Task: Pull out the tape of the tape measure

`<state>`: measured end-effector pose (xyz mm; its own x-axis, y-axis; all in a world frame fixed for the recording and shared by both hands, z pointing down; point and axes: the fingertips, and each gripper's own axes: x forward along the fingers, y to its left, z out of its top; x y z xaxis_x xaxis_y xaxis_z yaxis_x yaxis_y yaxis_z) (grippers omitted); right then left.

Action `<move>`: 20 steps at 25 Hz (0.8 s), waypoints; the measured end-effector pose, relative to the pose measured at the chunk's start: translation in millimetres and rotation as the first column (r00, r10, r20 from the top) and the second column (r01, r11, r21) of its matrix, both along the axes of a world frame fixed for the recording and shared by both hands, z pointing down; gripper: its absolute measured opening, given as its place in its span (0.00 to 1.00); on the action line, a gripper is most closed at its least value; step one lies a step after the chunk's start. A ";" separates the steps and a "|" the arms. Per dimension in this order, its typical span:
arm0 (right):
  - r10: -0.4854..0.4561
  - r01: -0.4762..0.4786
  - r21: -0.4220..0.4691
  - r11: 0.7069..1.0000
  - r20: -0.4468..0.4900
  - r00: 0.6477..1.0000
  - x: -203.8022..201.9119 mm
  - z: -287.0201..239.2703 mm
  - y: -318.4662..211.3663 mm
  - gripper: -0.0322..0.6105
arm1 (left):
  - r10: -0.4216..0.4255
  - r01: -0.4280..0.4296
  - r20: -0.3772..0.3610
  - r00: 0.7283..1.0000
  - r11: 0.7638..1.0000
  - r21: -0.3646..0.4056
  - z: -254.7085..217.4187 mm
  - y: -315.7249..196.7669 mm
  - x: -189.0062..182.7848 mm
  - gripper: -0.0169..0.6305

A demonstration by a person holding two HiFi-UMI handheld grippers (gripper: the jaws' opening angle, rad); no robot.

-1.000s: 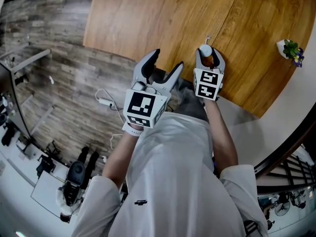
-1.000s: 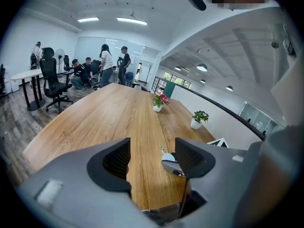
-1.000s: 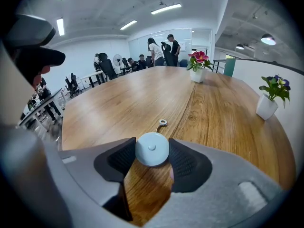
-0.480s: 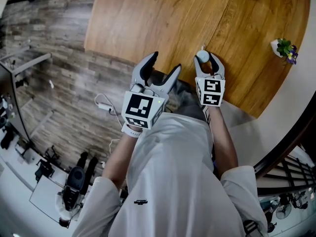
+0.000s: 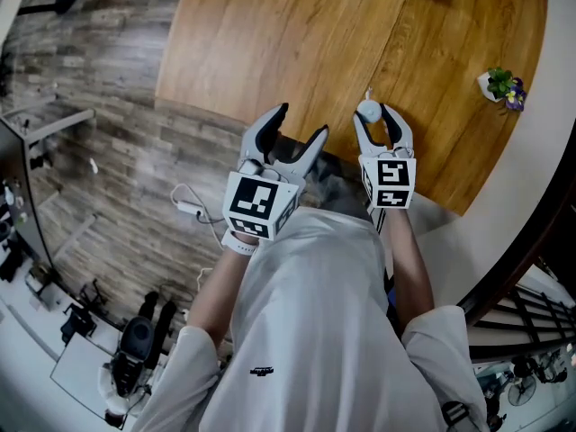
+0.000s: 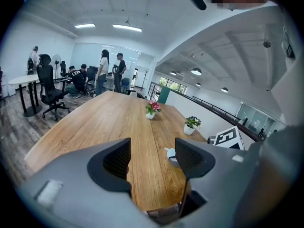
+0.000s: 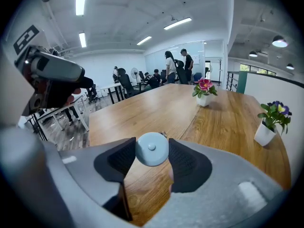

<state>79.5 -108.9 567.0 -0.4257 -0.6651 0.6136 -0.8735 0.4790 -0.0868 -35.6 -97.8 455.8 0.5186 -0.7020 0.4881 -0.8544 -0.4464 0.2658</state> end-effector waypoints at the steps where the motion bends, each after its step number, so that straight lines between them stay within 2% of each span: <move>1: -0.004 0.004 0.010 1.000 0.001 1.000 0.7 -5.7 0.6 0.39 | 0.000 0.000 -0.002 1.000 1.000 0.003 -1.9 0.7 1.0 0.49; 10: -0.035 0.032 0.108 0.994 0.021 0.999 3.0 -67.9 7.8 0.39 | -0.005 0.006 -0.025 1.000 0.999 0.040 -24.8 5.8 4.7 0.49; 20: -0.083 0.083 0.208 0.975 -0.005 0.996 5.2 -124.8 22.3 0.39 | 0.072 -0.065 -0.071 0.995 0.993 0.096 -67.1 8.6 17.1 0.44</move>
<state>84.7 -86.6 442.2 -0.4870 -0.7401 0.4638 -0.8298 0.5578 0.0188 -18.5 -89.3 388.7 0.5992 -0.7044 0.3805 -0.8006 -0.5289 0.2815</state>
